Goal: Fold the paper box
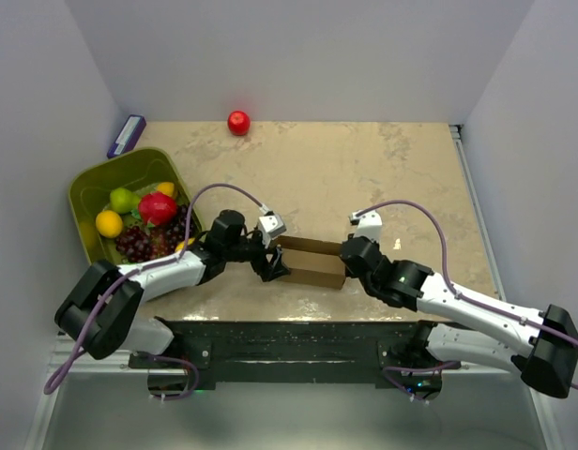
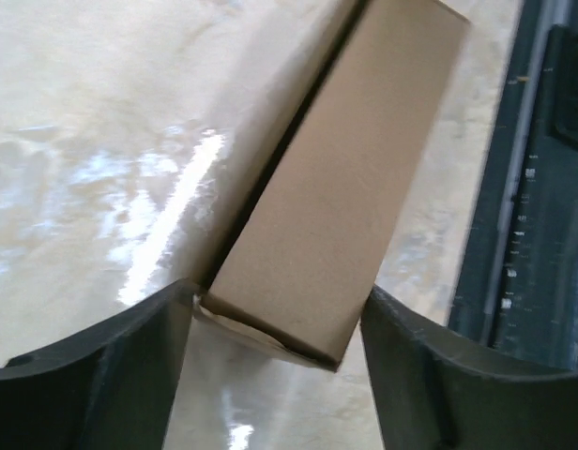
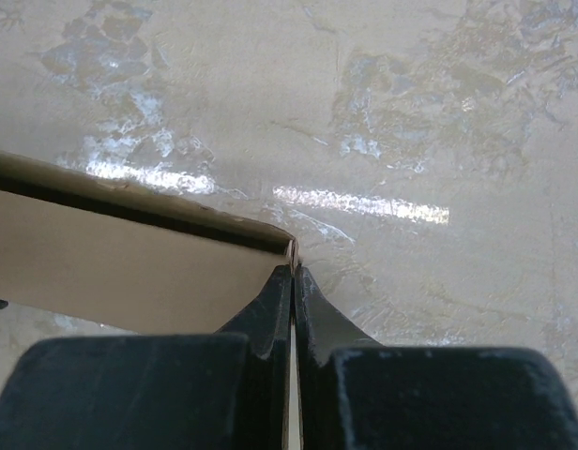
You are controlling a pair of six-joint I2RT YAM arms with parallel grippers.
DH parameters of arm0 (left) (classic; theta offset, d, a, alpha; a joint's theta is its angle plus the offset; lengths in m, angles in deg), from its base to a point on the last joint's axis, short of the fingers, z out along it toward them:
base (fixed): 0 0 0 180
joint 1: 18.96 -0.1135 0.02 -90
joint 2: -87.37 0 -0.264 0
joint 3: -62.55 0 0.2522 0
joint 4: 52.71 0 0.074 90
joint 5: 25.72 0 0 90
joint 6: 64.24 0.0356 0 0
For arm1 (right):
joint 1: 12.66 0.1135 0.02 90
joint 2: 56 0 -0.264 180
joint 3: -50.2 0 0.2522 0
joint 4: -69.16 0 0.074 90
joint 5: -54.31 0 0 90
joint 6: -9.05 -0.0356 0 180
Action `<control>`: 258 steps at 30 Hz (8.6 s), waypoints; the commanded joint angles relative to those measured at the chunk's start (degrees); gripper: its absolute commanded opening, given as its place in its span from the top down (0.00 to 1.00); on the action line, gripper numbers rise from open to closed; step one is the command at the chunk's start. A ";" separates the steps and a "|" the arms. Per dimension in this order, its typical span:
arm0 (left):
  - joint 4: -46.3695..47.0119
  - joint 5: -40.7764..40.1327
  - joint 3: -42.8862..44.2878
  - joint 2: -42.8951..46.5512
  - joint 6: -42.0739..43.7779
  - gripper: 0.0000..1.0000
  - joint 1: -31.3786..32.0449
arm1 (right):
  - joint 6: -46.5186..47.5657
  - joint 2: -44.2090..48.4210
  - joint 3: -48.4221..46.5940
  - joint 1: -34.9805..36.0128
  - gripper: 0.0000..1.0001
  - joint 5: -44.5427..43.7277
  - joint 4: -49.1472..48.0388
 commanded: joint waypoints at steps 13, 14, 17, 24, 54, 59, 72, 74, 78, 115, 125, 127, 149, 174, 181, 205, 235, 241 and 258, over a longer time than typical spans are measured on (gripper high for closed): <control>-3.59 -11.03 1.70 7.22 1.66 0.07 -1.23 | -3.11 0.02 -0.41 0.50 1.00 -0.32 -1.32; -2.89 -11.03 1.61 7.13 1.57 0.08 -1.23 | -2.94 -0.15 -0.41 0.59 1.00 -0.23 -1.50; -2.35 -10.41 1.52 6.08 1.57 0.09 -1.23 | -2.76 -0.42 -0.76 0.59 1.00 0.12 -1.77; -1.39 -10.06 1.52 4.76 1.93 0.10 -1.14 | -1.89 -0.60 -0.94 0.59 1.00 1.70 -2.99; 1.87 -11.99 3.71 -0.43 -3.53 0.52 1.32 | -8.82 -5.34 -2.96 0.77 1.00 2.58 -2.82; 1.61 -12.25 3.45 -0.43 -3.61 0.53 2.11 | -10.58 -5.43 -4.10 0.77 1.00 2.76 -2.91; -0.51 -15.95 3.10 0.10 -2.73 0.55 4.22 | -12.08 -5.25 -5.07 0.77 1.00 1.70 0.87; -0.59 -16.21 3.10 0.10 -2.82 0.56 4.22 | -12.08 -5.08 -4.46 0.77 1.00 2.05 1.05; -0.59 -16.56 3.19 0.19 -3.61 0.57 4.22 | -12.08 -4.29 -2.70 0.85 1.00 3.10 0.87; -7.36 -20.69 3.62 15.04 -4.76 0.19 0.70 | -12.52 -2.97 0.11 0.85 1.00 1.44 3.51; -10.00 -20.60 7.41 10.30 -3.79 0.34 0.70 | -11.91 -2.44 0.20 0.85 1.00 1.26 3.16; -9.47 -21.31 7.06 10.21 -4.14 0.39 0.62 | -11.38 -2.27 0.99 0.85 1.00 1.61 1.58; -8.33 -21.92 7.50 6.43 -11.96 1.00 0.79 | -10.14 -2.00 2.14 2.17 1.00 -1.11 -2.83; -3.67 -21.49 2.22 10.82 -14.42 1.00 0.79 | -20.08 0.28 6.70 2.08 0.61 3.81 -3.34; -3.85 -21.13 2.22 10.82 -14.07 1.00 0.79 | -20.25 -0.50 8.46 2.08 0.77 4.60 -5.98; -22.12 -21.05 16.54 4.93 -19.17 1.00 0.88 | -19.20 -9.91 5.21 2.08 1.00 1.88 -0.19; -23.80 -27.72 8.64 7.57 -20.40 1.00 2.28 | -19.11 -11.41 3.36 2.08 1.00 1.09 2.28; -25.20 -34.57 8.11 8.62 -18.65 1.00 5.18 | -19.20 -11.06 3.37 2.08 1.00 0.83 2.63; -23.80 -35.46 5.12 5.20 -18.64 1.00 7.82 | -15.86 -6.49 4.33 2.09 0.94 0.03 0.96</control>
